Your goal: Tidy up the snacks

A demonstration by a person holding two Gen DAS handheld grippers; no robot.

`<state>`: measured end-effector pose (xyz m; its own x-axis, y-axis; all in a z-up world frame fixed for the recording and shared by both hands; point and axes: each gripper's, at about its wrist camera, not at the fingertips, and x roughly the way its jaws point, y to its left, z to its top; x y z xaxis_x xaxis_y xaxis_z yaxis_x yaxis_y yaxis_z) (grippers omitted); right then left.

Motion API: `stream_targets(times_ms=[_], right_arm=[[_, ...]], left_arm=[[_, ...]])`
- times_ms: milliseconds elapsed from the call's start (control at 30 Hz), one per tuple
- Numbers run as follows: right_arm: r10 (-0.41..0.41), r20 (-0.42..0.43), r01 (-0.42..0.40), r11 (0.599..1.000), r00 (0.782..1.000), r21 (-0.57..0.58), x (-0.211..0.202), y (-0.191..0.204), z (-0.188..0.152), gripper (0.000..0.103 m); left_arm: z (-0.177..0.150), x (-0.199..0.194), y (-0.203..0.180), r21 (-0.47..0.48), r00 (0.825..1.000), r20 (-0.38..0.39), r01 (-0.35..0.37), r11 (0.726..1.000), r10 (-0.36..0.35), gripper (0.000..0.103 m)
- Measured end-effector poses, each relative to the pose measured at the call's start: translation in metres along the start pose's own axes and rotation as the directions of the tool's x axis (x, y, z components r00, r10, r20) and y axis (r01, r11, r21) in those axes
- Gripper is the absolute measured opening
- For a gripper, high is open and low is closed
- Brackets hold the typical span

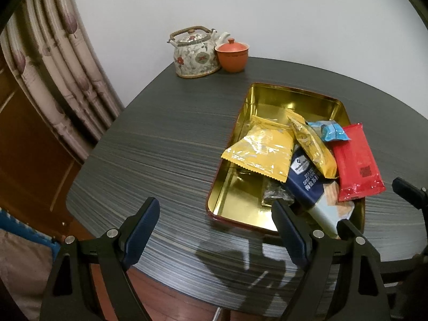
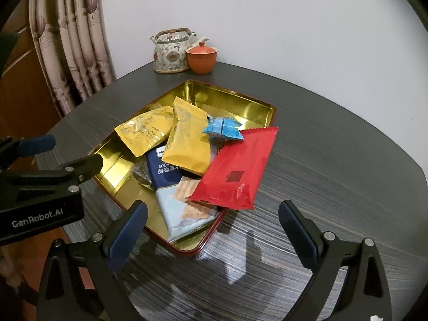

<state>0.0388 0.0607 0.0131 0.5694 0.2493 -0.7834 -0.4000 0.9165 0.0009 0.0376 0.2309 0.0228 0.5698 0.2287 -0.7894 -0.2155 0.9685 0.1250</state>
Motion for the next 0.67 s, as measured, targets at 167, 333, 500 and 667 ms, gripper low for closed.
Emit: stream_targets(times_ms=[167,333,500,667], right_arm=[[0.008,-0.002,-0.008,1.0,1.0,-0.005,0.0007,0.0009,-0.0002,0.097],[0.017,-0.007,-0.017,1.0,1.0,-0.009,0.0015,0.0031,0.0001,0.097],[0.024,-0.013,-0.024,1.0,1.0,-0.008,0.0031,0.0034,-0.0004,0.097],[0.028,-0.015,-0.029,1.0,0.999,-0.008,0.0039,0.0032,-0.0001,0.097]], left_arm=[[-0.0008,0.0011,-0.0002,0.004,1.0,-0.011,0.008,1.0,-0.008,0.086],[-0.0011,0.0034,0.001,-0.002,0.999,-0.027,0.023,1.0,-0.023,0.086],[-0.001,0.0041,0.0022,-0.007,0.999,-0.03,0.027,1.0,-0.027,0.086],[-0.0015,0.0038,0.002,-0.01,0.999,-0.028,0.03,1.0,-0.03,0.086]])
